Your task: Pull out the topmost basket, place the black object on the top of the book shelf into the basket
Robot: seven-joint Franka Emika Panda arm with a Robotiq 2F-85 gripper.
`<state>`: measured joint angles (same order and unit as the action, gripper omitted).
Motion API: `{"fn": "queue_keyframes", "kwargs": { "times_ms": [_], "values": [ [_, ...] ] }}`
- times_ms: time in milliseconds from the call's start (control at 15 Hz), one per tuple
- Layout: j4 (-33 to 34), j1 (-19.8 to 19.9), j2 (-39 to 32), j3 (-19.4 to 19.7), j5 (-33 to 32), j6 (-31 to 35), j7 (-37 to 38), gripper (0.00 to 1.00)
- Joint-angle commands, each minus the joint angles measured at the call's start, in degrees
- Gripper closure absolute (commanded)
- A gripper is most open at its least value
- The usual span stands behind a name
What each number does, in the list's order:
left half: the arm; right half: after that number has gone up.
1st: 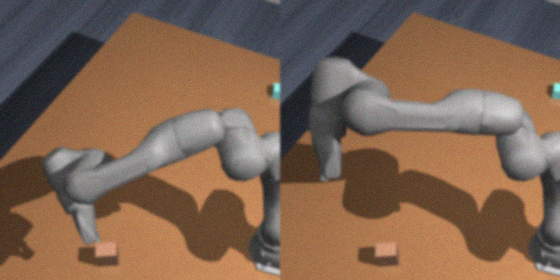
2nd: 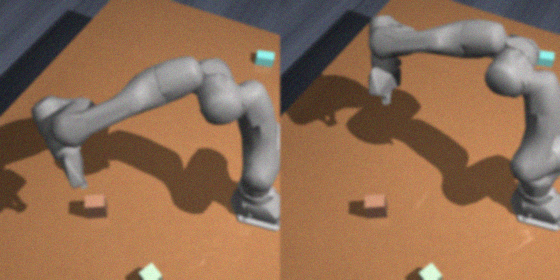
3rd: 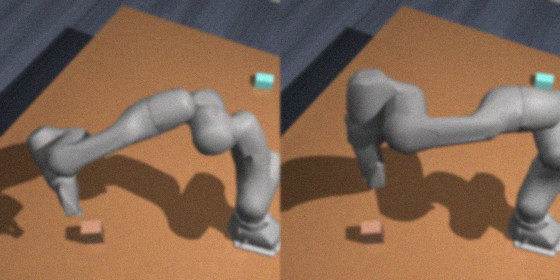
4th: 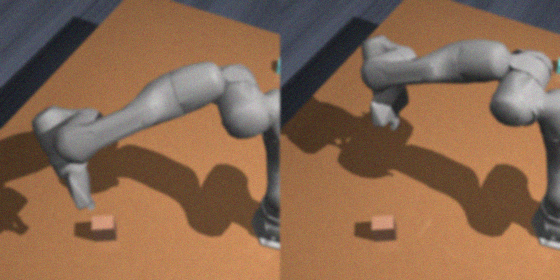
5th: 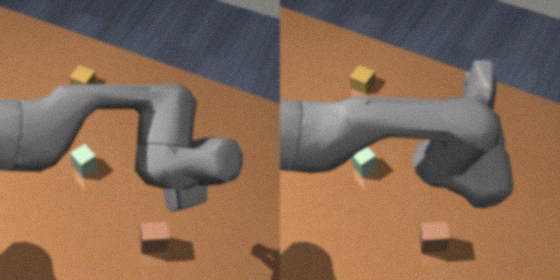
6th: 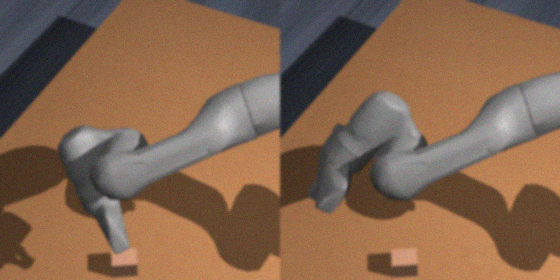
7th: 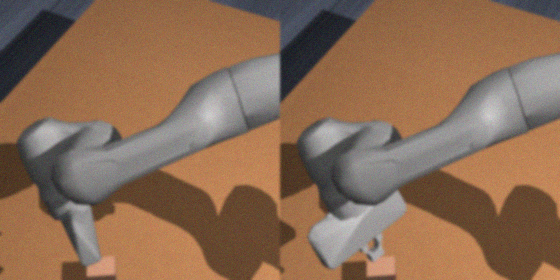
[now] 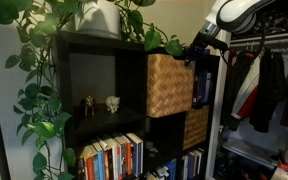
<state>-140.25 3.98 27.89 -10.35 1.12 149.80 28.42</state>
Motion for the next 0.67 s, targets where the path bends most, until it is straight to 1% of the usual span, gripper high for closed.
{"fn": "queue_keyframes", "kwargs": {
  "times_ms": [0,200,267,600],
  "values": [
    [1.2,1.2,-3.5,-0.7,-0.8,4.8,0.2,0.97],
    [2.0,1.3,-5.0,-1.0,-1.0,6.5,0.4,0.97],
    [2.3,1.4,-5.3,-1.2,-1.1,6.8,0.7,0.96],
    [3.9,1.3,-7.0,-1.2,-1.2,7.4,0.1,0.97]
  ]
}}
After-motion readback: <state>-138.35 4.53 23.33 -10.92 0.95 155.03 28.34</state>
